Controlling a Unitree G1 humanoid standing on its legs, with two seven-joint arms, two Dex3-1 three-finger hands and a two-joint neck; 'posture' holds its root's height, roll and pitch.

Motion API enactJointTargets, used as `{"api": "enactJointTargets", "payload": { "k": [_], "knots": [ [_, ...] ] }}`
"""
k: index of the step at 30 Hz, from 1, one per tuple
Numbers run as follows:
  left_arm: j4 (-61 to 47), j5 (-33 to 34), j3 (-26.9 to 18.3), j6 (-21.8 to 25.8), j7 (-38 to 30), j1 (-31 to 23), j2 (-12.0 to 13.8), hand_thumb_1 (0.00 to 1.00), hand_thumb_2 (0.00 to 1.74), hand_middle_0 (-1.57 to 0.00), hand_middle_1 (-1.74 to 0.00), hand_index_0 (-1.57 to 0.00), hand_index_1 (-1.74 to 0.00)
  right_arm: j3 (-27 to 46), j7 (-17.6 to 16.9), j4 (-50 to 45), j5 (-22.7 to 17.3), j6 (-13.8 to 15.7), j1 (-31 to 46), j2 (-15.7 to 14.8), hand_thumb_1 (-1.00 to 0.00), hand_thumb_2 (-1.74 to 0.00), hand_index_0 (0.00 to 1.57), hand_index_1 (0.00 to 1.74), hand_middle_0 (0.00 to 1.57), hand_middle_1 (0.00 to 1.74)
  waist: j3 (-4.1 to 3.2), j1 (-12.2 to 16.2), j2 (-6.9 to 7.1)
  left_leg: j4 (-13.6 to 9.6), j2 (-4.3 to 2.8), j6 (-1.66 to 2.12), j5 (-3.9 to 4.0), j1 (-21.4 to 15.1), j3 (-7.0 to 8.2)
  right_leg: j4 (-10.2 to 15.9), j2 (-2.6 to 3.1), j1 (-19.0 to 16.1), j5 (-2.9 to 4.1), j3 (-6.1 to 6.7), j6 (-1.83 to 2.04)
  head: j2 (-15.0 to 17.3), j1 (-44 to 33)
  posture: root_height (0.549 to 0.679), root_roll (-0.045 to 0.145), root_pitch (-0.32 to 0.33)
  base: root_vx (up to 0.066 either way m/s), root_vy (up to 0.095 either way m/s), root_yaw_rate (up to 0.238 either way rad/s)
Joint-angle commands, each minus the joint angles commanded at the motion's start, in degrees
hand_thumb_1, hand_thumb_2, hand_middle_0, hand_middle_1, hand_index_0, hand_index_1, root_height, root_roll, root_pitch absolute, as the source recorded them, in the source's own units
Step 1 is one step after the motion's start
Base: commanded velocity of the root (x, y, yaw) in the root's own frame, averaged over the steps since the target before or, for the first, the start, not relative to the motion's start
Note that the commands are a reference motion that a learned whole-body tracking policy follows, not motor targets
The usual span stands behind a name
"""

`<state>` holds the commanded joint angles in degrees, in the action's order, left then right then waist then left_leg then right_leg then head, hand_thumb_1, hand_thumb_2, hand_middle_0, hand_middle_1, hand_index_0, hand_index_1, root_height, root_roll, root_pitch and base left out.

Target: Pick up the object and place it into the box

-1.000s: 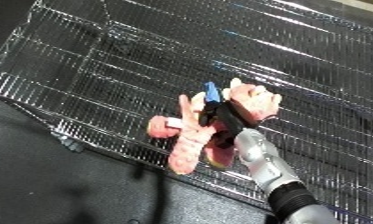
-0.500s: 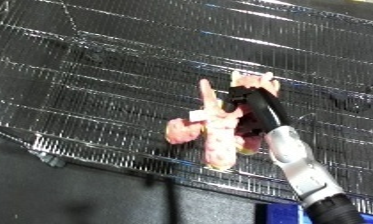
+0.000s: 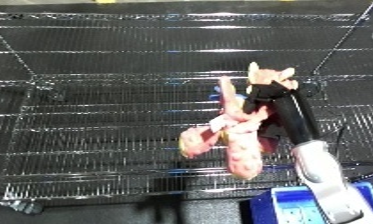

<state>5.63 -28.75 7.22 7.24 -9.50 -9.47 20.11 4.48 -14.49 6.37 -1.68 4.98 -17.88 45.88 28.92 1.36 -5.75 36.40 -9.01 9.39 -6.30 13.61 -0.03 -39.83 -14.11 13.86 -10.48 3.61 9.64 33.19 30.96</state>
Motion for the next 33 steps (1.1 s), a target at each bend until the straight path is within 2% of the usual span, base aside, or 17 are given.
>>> {"api": "enactJointTargets", "payload": {
  "k": [5, 10, 13, 19, 23, 26, 32, 33],
  "knots": [
    [-1.24, 0.47, -0.35, -0.19, 0.01, -0.04, -0.52, 1.00, 1.74, -1.57, -1.74, -1.57, -1.74, 9.37, -1.93, -3.00, -0.47, 0.70, 8.75, -1.07, -1.00, -1.74, 1.57, 1.74, 1.57, 1.74, -1.10, 3.06, -1.11, -0.20, 0.09, 0.05, -0.46, -1.71, 1.11, 0.17, -0.25, -1.18, -0.36, 0.61, 0.00, 1.11, 8.05, 0.633, 0.077, -0.252, 0.008, -0.004, -0.072],
    [-1.41, -1.12, 0.19, -0.08, -0.45, -0.29, -1.51, 1.00, 1.74, -1.57, -1.74, -1.57, -1.74, 16.90, -4.53, -3.50, -3.24, 2.19, 15.06, -3.33, -1.00, -1.74, 1.57, 1.74, 1.57, 1.74, -2.21, 6.44, -1.84, -0.91, -0.10, 0.19, -0.98, -3.47, 2.24, 1.43, 0.10, -2.63, -0.47, 1.08, -0.09, 3.66, 26.15, 0.638, 0.084, -0.252, 0.015, 0.016, -0.123],
    [-0.48, -2.42, 1.20, -0.01, -1.05, -0.26, -2.07, 1.00, 1.74, -1.57, -1.74, -1.57, -1.74, 19.65, -5.91, -3.01, -5.44, 3.22, 17.22, -5.08, -1.00, -1.74, 1.57, 1.74, 1.57, 1.74, -2.44, 8.30, -1.95, -1.15, -0.42, 0.41, -1.05, -4.15, 2.91, 1.92, 0.34, -3.17, -0.43, 1.16, -0.21, 3.86, 31.26, 0.640, 0.088, -0.252, 0.002, 0.019, -0.093],
    [0.94, -2.98, 2.42, -0.09, -1.15, -0.19, -2.01, 1.00, 1.74, -1.57, -1.74, -1.57, -1.74, 23.20, -8.64, 0.57, -9.46, 4.96, 19.92, -9.48, -1.00, -1.74, 1.57, 1.74, 1.57, 1.74, -2.55, 10.96, -2.00, -1.78, -0.92, 0.86, -0.93, -4.58, 3.84, 2.67, 0.60, -3.06, -0.11, 1.22, -0.36, 2.89, 33.55, 0.643, 0.093, -0.246, -0.015, 0.013, -0.068],
    [1.32, -3.24, 2.35, 0.06, -1.08, -0.33, -1.59, 1.00, 1.74, -1.57, -1.74, -1.57, -1.74, 26.18, -9.82, 4.86, -15.02, 6.73, 21.23, -12.28, -1.00, -1.74, 1.57, 1.74, 1.57, 1.74, -2.66, 11.88, -1.73, -1.92, -1.19, 1.06, -1.00, -4.55, 4.17, 3.04, 0.74, -2.85, 0.23, 1.20, -0.38, 2.18, 35.37, 0.644, 0.094, -0.242, -0.016, 0.001, -0.048],
    [1.64, -3.43, 2.46, 0.17, -0.89, -0.54, -1.23, 1.00, 1.74, -1.57, -1.74, -1.57, -1.74, 27.98, -10.28, 8.66, -18.75, 7.99, 21.43, -12.26, -1.00, -1.74, 1.57, 1.74, 1.57, 1.74, -2.81, 12.19, -1.59, -2.16, -1.33, 1.18, -1.04, -4.64, 4.43, 3.52, 0.78, -2.85, 0.55, 1.20, -0.30, 1.53, 37.13, 0.645, 0.094, -0.239, -0.011, 0.002, -0.037],
    [2.51, -3.93, 2.83, 0.37, -0.72, -0.73, -0.77, 1.00, 1.74, -1.57, -1.74, -1.57, -1.74, 29.78, -9.98, 14.13, -23.75, 9.44, 21.21, -11.55, -1.00, -1.74, 1.57, 1.74, 1.57, 1.74, -3.14, 12.51, -1.61, -2.72, -1.60, 1.41, -0.84, -4.77, 4.86, 4.44, 0.87, -2.99, 0.89, 1.13, -0.24, 0.08, 40.09, 0.646, 0.093, -0.232, -0.013, 0.003, -0.018],
    [2.65, -3.98, 2.95, 0.43, -0.77, -0.76, -0.68, 1.00, 1.74, -1.57, -1.74, -1.57, -1.74, 30.14, -10.25, 15.19, -24.63, 9.69, 20.93, -11.38, -0.95, -1.65, 1.49, 1.65, 1.49, 1.65, -3.20, 12.50, -1.65, -2.82, -1.62, 1.44, -0.79, -4.79, 4.89, 4.57, 0.88, -3.03, 0.95, 1.09, -0.23, 0.02, 40.34, 0.647, 0.093, -0.232, -0.013, 0.006, -0.008]
  ]
}}
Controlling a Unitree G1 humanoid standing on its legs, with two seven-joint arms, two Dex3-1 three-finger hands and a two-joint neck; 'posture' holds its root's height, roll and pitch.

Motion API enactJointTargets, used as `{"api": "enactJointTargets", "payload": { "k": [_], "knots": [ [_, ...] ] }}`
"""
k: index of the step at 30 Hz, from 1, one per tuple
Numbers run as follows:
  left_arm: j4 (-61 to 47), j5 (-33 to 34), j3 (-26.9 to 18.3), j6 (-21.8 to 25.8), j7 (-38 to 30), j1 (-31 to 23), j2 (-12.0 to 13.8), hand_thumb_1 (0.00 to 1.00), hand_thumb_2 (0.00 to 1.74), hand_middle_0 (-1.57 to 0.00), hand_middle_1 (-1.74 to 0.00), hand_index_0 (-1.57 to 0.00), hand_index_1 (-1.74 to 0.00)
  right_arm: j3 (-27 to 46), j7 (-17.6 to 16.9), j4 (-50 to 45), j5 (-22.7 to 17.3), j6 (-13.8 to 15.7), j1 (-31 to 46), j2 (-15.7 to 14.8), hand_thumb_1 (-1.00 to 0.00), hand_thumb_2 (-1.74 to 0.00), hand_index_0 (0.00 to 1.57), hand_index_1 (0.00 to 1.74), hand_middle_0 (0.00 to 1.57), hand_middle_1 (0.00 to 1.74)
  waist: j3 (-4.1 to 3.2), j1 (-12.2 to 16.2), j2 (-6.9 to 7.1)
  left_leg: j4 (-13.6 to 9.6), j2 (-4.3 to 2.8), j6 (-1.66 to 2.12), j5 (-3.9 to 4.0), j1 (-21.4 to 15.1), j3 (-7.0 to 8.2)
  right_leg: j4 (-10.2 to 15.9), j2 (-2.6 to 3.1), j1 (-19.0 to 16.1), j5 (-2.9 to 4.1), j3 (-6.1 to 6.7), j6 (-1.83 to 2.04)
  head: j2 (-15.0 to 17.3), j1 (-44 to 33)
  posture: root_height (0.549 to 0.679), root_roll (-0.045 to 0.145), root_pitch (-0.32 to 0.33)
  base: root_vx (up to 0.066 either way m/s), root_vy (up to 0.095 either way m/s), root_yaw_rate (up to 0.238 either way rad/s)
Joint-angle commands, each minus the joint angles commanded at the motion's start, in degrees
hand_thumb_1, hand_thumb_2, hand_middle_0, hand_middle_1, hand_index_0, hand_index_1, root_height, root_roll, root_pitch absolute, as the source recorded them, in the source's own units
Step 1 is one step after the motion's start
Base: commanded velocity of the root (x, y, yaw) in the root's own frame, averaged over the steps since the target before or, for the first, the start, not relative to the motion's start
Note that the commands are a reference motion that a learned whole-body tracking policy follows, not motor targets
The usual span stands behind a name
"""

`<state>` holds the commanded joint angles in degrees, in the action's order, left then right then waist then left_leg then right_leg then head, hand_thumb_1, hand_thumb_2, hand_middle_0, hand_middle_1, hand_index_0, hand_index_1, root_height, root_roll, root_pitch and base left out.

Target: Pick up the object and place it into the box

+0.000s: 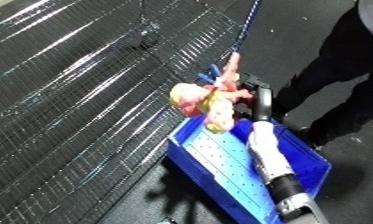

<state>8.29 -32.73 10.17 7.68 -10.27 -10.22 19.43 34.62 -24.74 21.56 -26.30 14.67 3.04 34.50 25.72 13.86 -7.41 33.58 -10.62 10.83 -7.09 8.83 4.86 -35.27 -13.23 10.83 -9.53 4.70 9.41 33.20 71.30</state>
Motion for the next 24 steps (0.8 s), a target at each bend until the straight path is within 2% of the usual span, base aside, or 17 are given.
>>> {"api": "enactJointTargets", "payload": {
  "k": [3, 6, 10, 14, 19, 24],
  "knots": [
    [0.22, 0.13, 0.26, 0.17, -0.13, -0.09, 0.32, 1.00, 1.74, -1.57, -1.74, -1.57, -1.74, 1.43, -1.84, 3.41, -1.45, 0.45, -1.08, 0.84, -0.80, -1.39, 1.26, 1.39, 1.26, 1.39, -0.15, -0.12, -0.19, -0.21, -0.01, 0.06, 0.08, -0.04, 0.05, 0.29, 0.01, -0.08, 0.13, -0.17, 0.04, -0.22, 0.37, 0.647, 0.093, -0.230, -0.009, 0.006, -0.008],
    [0.22, 0.41, 0.45, 0.37, -0.18, -0.24, 0.48, 1.00, 1.74, -1.57, -1.74, -1.57, -1.74, 2.49, -3.28, 4.62, -1.06, 0.68, -1.56, 1.37, -0.65, -1.13, 1.02, 1.13, 1.02, 1.13, -0.09, -0.18, -0.38, -0.43, -0.03, 0.11, 0.23, -0.02, 0.08, 0.43, 0.01, -0.09, 0.19, -0.33, 0.09, -0.16, 0.36, 0.648, 0.092, -0.228, -0.009, 0.003, 0.007],
    [0.50, 0.58, 0.70, 0.47, -0.22, -0.42, 0.54, 1.00, 1.74, -1.57, -1.74, -1.57, -1.74, 2.88, -3.60, 4.29, -0.92, 1.10, -1.19, 0.82, -0.45, -0.78, 0.71, 0.78, 0.71, 0.78, 0.01, -0.22, -0.42, -0.74, -0.11, 0.13, 0.47, -0.02, 0.08, 0.55, 0.11, -0.15, 0.06, -0.43, 0.08, -0.98, 0.36, 0.648, 0.092, -0.227, -0.010, 0.002, 0.008],
    [0.69, 0.59, 0.80, 0.31, -0.16, -0.65, 0.56, 1.00, 1.74, -1.57, -1.74, -1.57, -1.74, 2.63, -3.68, 4.65, -0.64, 0.79, -0.84, 0.40, -0.25, -0.44, 0.39, 0.44, 0.39, 0.44, -0.20, -0.60, -0.07, -1.04, -0.29, 0.21, 0.65, 0.00, -0.01, 1.01, 0.34, -0.40, 0.04, -0.67, 0.07, -2.39, 1.00, 0.649, 0.090, -0.225, 0.000, -0.003, -0.007],
    [1.39, 0.82, 0.66, 0.22, -0.16, -0.67, 0.62, 1.00, 1.74, -1.57, -1.74, -1.57, -1.74, 0.98, -4.40, 6.37, 3.39, -1.68, -0.13, 1.20, 0.00, 0.00, 0.00, 0.00, 0.00, 0.00, -0.39, -1.44, 0.78, -1.78, -0.71, 0.36, 1.13, 0.13, -0.29, 1.84, 0.91, -0.73, 0.37, -1.27, 0.06, -2.25, 1.10, 0.650, 0.082, -0.223, -0.006, -0.021, 0.015],
    [1.69, 1.56, 0.60, 0.27, -0.05, -0.56, 0.73, 1.00, 1.74, -1.57, -1.74, -1.57, -1.74, 0.13, -4.90, 8.90, 4.77, -3.03, -0.04, 1.71, 0.00, 0.00, 0.00, 0.00, 0.00, 0.00, -0.05, -2.20, 1.41, -2.12, -0.96, 0.39, 1.58, 0.36, -0.81, 1.55, 1.23, -0.54, 0.38, -1.54, 0.06, -1.81, 0.32, 0.649, 0.077, -0.223, -0.016, -0.028, 0.045]
  ]
}}
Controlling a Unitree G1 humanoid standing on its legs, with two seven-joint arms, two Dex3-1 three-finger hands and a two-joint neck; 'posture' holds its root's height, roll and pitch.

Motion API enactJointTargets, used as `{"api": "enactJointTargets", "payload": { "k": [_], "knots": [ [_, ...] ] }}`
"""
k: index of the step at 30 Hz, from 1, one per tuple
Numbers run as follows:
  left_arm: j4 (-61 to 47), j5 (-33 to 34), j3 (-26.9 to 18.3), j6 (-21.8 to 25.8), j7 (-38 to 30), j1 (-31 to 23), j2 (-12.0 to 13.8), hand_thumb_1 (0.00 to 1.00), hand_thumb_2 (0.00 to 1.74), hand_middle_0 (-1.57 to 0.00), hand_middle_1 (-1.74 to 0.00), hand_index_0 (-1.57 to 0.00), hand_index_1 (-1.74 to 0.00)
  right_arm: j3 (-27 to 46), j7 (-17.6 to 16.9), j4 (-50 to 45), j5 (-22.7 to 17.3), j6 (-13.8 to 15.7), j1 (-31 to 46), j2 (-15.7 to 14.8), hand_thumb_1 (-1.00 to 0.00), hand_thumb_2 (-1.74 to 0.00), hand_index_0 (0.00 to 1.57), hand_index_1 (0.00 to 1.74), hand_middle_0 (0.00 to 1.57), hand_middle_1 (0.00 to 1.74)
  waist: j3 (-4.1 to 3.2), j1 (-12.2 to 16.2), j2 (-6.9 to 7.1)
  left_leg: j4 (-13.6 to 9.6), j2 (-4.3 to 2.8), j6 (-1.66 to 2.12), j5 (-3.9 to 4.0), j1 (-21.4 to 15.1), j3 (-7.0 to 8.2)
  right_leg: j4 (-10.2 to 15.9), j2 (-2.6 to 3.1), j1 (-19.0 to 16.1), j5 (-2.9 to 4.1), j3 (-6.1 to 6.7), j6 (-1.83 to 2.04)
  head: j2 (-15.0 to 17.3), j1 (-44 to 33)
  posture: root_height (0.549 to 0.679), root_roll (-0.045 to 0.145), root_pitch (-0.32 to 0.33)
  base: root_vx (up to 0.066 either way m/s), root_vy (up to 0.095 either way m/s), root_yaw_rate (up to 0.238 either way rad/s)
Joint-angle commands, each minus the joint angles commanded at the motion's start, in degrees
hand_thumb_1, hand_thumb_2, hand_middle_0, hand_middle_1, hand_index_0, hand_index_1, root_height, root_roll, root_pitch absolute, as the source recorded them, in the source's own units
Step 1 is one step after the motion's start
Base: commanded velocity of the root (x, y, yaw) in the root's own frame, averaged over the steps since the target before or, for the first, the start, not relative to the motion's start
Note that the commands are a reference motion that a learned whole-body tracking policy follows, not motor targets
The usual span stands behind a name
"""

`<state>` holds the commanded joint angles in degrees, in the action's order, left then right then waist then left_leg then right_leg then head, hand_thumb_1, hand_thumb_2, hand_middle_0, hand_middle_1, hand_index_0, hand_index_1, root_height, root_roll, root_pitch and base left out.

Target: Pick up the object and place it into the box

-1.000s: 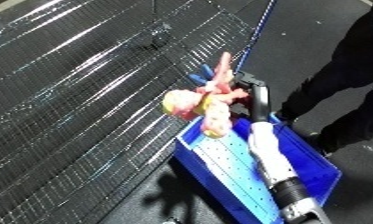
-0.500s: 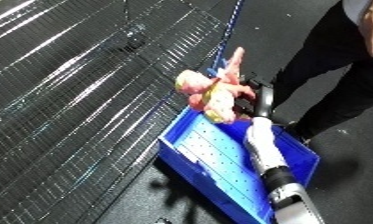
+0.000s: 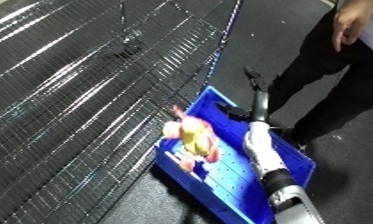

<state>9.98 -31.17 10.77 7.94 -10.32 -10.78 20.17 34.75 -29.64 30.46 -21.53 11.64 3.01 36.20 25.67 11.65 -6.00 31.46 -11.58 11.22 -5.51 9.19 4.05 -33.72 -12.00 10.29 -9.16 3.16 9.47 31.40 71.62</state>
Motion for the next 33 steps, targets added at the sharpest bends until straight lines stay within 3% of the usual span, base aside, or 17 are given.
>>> {"api": "enactJointTargets", "payload": {
  "k": [11, 18, 25, 33],
  "knots": [
    [-0.47, 0.02, -0.98, -0.28, -0.01, -0.43, -0.20, 1.00, 1.74, -1.57, -1.74, -1.57, -1.74, -2.52, 3.19, -3.30, -1.77, 1.34, 0.12, -2.73, 0.00, 0.00, 0.00, 0.00, 0.00, 0.00, 0.05, -1.33, 0.73, -0.47, -0.06, -0.18, 0.14, -0.04, -0.35, -0.57, 0.33, 0.29, -0.62, 0.05, -0.03, 1.13, -4.54, 0.648, 0.077, -0.219, 0.004, -0.006, 0.007],
    [-0.50, 0.07, -1.60, -0.78, -0.27, -0.72, -0.65, 1.00, 1.74, -1.57, -1.74, -1.57, -1.74, -6.41, 5.51, -11.01, 0.37, 1.49, -0.26, -4.43, 0.00, 0.00, 0.00, 0.00, 0.00, 0.00, 0.10, -2.22, 1.30, -0.58, 0.02, -0.30, 0.15, 0.00, -0.63, -1.09, 0.56, 0.30, -1.25, 0.04, -0.07, 1.76, -7.94, 0.648, 0.074, -0.217, 0.010, -0.002, 0.040],
    [-1.28, 0.66, -2.70, -1.26, -0.44, -1.02, -0.71, 1.00, 1.74, -1.57, -1.74, -1.57, -1.74, -10.81, 8.56, -18.99, 2.30, 0.44, -0.54, -5.47, 0.00, 0.00, 0.00, 0.00, 0.00, 0.00, 0.44, -3.81, 2.09, -0.21, 0.18, -0.38, 0.07, 0.46, -1.39, -1.95, 0.72, 0.52, -1.74, -0.01, -0.03, 4.23, -19.29, 0.646, 0.068, -0.217, 0.009, -0.009, 0.057],
    [-1.65, 1.59, -5.22, -1.83, -1.17, -0.78, -1.24, 1.00, 1.74, -1.57, -1.74, -1.57, -1.74, -16.94, 14.10, -23.99, 0.20, -0.45, -1.51, -7.65, 0.00, 0.00, 0.00, 0.00, 0.00, 0.00, 1.17, -6.33, 3.25, 0.38, 0.45, -0.39, 0.15, 1.40, -2.51, -3.21, 0.72, 1.09, -2.53, -0.11, -0.05, 5.32, -36.30, 0.642, 0.063, -0.219, 0.002, -0.016, 0.086]
  ]
}}
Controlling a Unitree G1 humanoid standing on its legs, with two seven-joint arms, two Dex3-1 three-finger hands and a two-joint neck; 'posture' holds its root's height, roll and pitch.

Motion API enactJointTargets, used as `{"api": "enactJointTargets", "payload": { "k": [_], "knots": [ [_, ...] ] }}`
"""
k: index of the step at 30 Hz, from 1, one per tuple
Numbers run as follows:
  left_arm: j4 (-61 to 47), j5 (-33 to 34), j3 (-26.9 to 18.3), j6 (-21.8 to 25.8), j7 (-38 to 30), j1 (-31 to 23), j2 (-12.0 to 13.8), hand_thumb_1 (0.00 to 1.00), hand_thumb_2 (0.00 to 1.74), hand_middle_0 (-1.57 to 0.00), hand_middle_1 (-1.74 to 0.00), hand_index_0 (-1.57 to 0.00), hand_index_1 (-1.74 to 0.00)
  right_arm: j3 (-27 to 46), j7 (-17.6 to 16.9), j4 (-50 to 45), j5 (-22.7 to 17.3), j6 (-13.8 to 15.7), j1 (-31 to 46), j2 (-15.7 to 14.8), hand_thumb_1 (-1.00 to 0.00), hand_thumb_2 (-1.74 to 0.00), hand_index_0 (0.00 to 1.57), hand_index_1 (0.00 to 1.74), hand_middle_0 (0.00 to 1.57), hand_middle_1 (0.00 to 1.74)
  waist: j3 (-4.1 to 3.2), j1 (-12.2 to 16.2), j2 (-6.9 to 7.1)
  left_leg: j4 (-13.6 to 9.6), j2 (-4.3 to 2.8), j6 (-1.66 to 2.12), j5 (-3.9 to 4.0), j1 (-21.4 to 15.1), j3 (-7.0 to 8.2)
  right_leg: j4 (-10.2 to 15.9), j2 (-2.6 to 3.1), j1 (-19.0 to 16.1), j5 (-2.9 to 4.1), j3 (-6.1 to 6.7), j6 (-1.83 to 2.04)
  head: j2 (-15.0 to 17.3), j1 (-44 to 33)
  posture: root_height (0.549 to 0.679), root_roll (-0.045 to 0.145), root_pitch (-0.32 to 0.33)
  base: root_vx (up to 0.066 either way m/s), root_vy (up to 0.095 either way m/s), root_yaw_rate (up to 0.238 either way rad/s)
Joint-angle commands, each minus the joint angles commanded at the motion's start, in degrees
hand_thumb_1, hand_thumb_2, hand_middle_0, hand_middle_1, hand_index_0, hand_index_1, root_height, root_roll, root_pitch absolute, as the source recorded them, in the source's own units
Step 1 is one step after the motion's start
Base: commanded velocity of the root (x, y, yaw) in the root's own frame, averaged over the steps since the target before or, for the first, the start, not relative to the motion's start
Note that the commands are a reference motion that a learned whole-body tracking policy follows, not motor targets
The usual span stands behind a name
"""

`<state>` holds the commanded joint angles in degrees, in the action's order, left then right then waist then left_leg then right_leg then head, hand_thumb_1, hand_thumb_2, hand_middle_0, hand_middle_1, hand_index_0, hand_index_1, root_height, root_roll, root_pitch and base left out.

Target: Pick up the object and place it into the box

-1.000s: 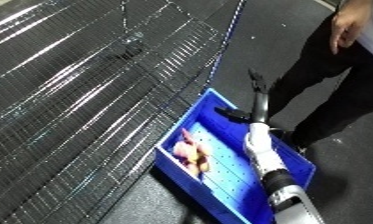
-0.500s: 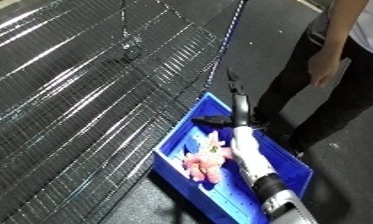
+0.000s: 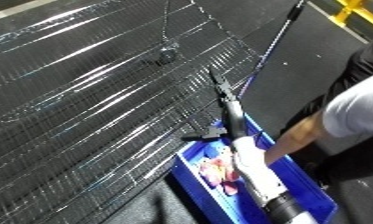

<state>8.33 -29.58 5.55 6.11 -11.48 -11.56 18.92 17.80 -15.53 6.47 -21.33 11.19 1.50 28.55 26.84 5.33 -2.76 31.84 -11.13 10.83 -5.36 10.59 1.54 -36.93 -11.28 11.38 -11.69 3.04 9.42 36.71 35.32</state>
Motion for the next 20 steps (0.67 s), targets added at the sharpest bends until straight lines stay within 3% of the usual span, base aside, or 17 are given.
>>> {"api": "enactJointTargets", "payload": {
  "k": [5, 10, 20],
  "knots": [
    [-1.35, -0.16, -2.51, 0.09, -0.42, 0.84, 0.11, 1.00, 1.74, -1.57, -1.74, -1.57, -1.74, -4.48, 3.86, -1.80, 1.63, -1.98, -0.98, 0.97, 0.00, 0.00, 0.00, 0.00, 0.00, 0.00, 0.55, -1.63, 0.57, 0.70, 0.07, 0.03, -0.09, 0.47, -0.47, -0.93, -0.33, 0.57, -0.46, -0.16, 0.05, 0.71, -11.66, 0.639, 0.061, -0.221, -0.001, -0.014, 0.065],
    [-3.59, -0.68, -4.87, 0.92, -1.22, 2.25, 0.39, 1.00, 1.74, -1.57, -1.74, -1.57, -1.74, -6.30, 4.54, -2.12, 2.67, -2.50, -2.18, 0.96, 0.00, 0.00, 0.00, 0.00, 0.00, 0.00, 0.95, -2.99, 0.82, 1.36, 0.08, -0.01, -0.21, 0.94, -0.77, -1.86, -0.67, 1.14, -0.63, -0.31, 0.15, -0.06, -21.48, 0.637, 0.060, -0.224, -0.006, -0.011, 0.069],
    [-7.58, -0.20, -6.37, 1.53, -1.24, 2.67, 0.54, 1.00, 1.74, -1.57, -1.74, -1.57, -1.74, -9.05, 5.28, -2.50, 4.97, -2.70, -3.39, -0.48, 0.00, 0.00, 0.00, 0.00, 0.00, 0.00, 1.51, -4.79, 1.08, 2.25, 0.28, -0.30, -0.57, 1.41, -1.30, -2.76, -0.97, 1.73, -0.57, -0.42, 0.21, -0.93, -27.75, 0.634, 0.059, -0.229, 0.000, 0.002, 0.029]
  ]
}}
